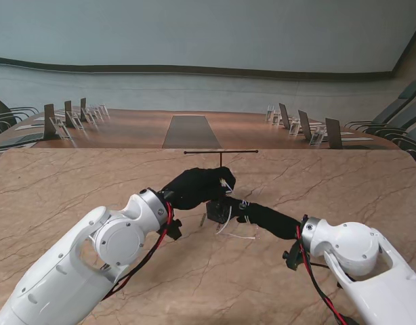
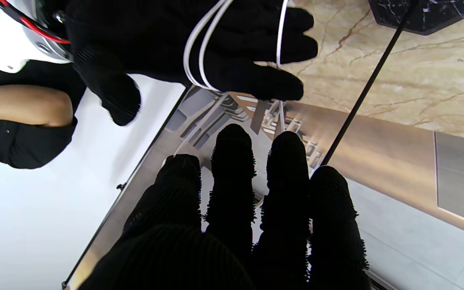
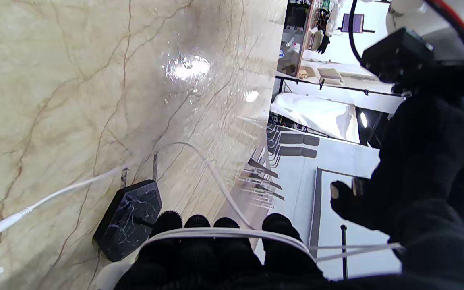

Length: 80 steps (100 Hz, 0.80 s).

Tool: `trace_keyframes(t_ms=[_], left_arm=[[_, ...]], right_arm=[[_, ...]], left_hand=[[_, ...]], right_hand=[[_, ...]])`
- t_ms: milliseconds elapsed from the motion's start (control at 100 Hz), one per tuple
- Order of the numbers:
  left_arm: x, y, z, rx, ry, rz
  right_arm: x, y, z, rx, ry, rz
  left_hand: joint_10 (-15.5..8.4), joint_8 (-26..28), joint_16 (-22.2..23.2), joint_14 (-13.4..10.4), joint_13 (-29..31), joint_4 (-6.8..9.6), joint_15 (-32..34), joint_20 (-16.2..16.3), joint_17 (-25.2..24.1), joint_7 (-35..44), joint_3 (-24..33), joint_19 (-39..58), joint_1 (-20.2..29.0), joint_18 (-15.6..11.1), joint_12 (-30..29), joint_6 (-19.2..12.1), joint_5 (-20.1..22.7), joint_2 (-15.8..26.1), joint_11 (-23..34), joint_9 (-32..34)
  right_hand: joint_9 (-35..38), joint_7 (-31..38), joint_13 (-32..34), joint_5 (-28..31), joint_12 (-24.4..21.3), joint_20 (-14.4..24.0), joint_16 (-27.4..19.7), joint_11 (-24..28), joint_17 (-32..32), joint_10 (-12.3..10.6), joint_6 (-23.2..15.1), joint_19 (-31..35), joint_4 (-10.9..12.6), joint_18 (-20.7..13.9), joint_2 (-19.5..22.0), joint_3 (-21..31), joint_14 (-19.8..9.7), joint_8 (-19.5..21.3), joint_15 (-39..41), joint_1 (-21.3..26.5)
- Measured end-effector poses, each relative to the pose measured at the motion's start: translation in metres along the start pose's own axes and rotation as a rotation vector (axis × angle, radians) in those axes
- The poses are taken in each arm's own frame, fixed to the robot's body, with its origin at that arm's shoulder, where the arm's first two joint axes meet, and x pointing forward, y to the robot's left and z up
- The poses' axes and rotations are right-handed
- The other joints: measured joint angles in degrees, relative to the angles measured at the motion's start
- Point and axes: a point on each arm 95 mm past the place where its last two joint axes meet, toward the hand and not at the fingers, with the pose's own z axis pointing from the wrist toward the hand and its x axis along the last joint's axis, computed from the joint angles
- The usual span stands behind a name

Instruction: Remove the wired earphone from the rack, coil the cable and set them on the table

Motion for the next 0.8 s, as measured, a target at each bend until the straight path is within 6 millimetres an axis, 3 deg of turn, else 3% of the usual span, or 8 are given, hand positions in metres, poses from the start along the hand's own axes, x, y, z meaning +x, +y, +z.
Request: trace_keyframes(t_ms=[590, 700, 770, 800], left_arm=[[0.009, 0.023, -0.007, -0.072, 0.013, -0.032], [0.008, 0.026, -0.007, -0.081, 0.006, -0.036], [0.007, 0.027, -0.007, -0.084, -0.001, -0.038], [0.007, 0.027, -0.007, -0.085, -0.002, -0.039]], right_arm=[[0.010, 0.033, -0.003, -0.122, 0.088, -0.021], [0.013, 0.036, -0.007, -0.132, 0.095, -0.035], [0.016, 0.037, -0.011, -0.129, 0.090, -0.051], [0.017, 0.038, -0.013, -0.130, 0.087, -0.060]], left_hand=[[0.0, 0.1, 0.0, 0.0, 0.8, 0.04, 0.0, 0.0, 0.7, 0.0, 2.0, 0.0, 0.0, 0.0, 0.0, 2.5, 0.1, -1.0, 0.0, 0.6], [0.0, 0.1, 0.0, 0.0, 0.9, 0.04, 0.0, 0.0, 0.9, 0.0, 2.5, 0.0, 0.0, 0.0, 0.0, 2.9, 0.1, -1.0, 0.0, 0.6], [0.0, 0.1, 0.0, 0.0, 0.9, 0.04, 0.0, 0.0, 0.9, 0.0, 2.5, 0.0, 0.0, 0.0, 0.0, 2.9, 0.1, -1.0, 0.0, 0.6], [0.0, 0.1, 0.0, 0.0, 0.9, 0.04, 0.0, 0.0, 1.0, 0.0, 2.5, 0.0, 0.0, 0.0, 0.0, 2.9, 0.1, -1.0, 0.0, 0.6]], right_hand=[[0.0, -0.6, 0.0, 0.2, -1.0, 0.9, -1.1, -0.6, 0.6, -0.3, 0.0, -1.5, 0.0, -0.2, 0.0, 0.5, -0.5, -1.3, -0.1, 0.0], [0.0, -0.6, 0.0, 0.2, 3.0, 2.8, 2.1, 0.3, 0.7, 0.7, -1.0, -1.1, 0.0, 0.0, 0.0, 0.5, 0.3, -0.2, 1.4, 0.0], [0.0, 0.0, 0.0, 0.2, 3.1, 2.8, 2.4, 0.3, 0.7, 1.4, -2.4, -1.0, 0.0, 0.6, 0.0, 0.5, 1.0, 0.6, 1.4, 0.0], [0.0, 0.0, 0.0, 0.2, 3.1, 2.8, 2.5, 0.3, 0.8, 1.7, -2.8, -0.8, 0.0, 0.7, 0.0, 0.5, 1.2, 3.1, 1.4, 0.0]])
